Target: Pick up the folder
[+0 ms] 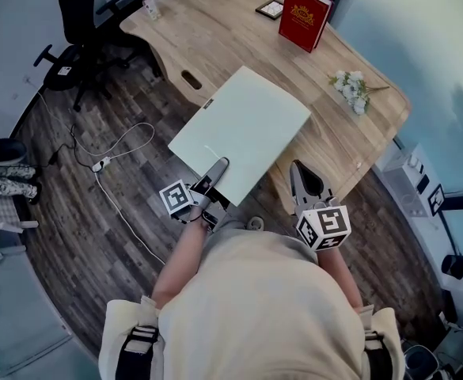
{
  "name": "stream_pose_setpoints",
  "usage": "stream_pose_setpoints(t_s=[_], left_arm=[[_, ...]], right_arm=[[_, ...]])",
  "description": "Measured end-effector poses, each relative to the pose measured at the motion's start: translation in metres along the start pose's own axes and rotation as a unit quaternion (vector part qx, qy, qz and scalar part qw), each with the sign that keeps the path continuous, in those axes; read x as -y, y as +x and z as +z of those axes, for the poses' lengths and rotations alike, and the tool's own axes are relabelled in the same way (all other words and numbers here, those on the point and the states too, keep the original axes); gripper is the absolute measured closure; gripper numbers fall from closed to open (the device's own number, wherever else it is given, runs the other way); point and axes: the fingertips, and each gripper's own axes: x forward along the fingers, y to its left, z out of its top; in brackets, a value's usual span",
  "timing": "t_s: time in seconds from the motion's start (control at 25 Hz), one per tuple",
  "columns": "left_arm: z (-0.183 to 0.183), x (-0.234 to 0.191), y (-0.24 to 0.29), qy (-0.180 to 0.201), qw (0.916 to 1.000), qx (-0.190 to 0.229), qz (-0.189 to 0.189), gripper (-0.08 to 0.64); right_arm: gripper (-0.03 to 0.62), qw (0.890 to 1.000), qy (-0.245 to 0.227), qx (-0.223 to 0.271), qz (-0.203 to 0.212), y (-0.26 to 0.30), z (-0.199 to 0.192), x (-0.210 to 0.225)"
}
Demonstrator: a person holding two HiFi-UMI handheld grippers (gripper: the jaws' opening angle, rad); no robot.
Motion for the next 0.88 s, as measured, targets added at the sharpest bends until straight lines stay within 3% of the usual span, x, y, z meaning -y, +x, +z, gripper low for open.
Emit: stream_pose_setpoints(t_s=[0.88], left_arm=[[0.004,0.064,-0.015,0.028,0.9989,0.019,-0.032,0.281]], right_arm=[[0.574,1.000,-0.005,0.015,0.005,-0.004,0.005,-0.008]])
